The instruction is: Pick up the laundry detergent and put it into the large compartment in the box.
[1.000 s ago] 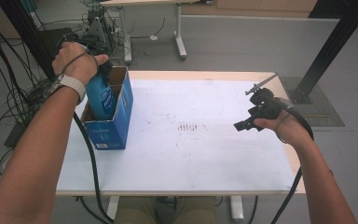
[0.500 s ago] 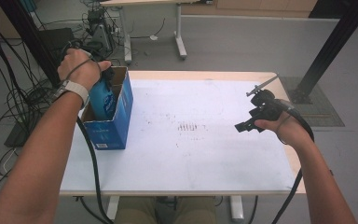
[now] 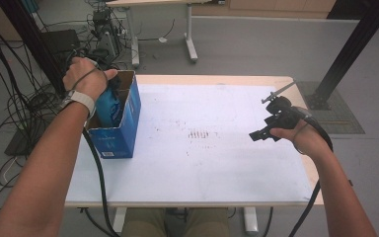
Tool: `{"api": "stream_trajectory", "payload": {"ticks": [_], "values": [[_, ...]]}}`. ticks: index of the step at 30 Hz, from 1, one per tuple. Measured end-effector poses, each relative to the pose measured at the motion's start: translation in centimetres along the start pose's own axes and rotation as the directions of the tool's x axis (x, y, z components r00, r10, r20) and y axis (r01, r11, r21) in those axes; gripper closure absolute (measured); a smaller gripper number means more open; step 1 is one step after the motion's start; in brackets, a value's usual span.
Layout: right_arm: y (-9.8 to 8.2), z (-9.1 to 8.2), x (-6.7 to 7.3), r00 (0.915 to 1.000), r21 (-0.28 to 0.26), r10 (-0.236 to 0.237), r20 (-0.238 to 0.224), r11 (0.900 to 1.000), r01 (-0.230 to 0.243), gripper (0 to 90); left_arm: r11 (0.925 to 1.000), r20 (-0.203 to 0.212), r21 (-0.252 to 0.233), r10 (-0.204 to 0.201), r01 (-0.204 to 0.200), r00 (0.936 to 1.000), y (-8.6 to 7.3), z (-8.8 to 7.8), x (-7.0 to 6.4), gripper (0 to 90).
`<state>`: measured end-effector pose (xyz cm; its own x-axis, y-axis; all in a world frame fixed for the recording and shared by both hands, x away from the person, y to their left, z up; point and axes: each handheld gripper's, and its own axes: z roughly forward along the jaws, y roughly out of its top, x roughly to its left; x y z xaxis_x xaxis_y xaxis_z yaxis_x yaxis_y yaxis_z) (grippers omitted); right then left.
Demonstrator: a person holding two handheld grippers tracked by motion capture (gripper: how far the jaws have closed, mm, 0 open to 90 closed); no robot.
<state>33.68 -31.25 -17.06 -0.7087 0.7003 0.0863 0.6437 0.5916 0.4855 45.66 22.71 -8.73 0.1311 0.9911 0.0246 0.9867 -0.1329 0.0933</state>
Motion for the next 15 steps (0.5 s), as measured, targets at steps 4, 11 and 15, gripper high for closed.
{"api": "stream_trajectory", "payload": {"ticks": [4,11,15], "values": [[0.1,0.1,0.1,1.0000,0.002,-0.001,-0.003,1.000,0.001,12.3,1.0000,-0.003,-0.002,0.009,-0.009,1.0000,0.0,0.4,-0.1,37.1],[0.1,0.1,0.1,1.0000,0.003,0.000,-0.002,1.000,0.000,12.3,0.9999,-0.004,-0.007,0.008,-0.008,1.0000,-0.2,1.3,-0.1,37.1],[0.0,0.2,0.0,1.0000,0.003,0.002,-0.003,1.000,-0.002,12.3,0.9999,-0.004,-0.008,0.010,-0.010,0.9999,-0.3,1.7,-0.1,37.1]]}}
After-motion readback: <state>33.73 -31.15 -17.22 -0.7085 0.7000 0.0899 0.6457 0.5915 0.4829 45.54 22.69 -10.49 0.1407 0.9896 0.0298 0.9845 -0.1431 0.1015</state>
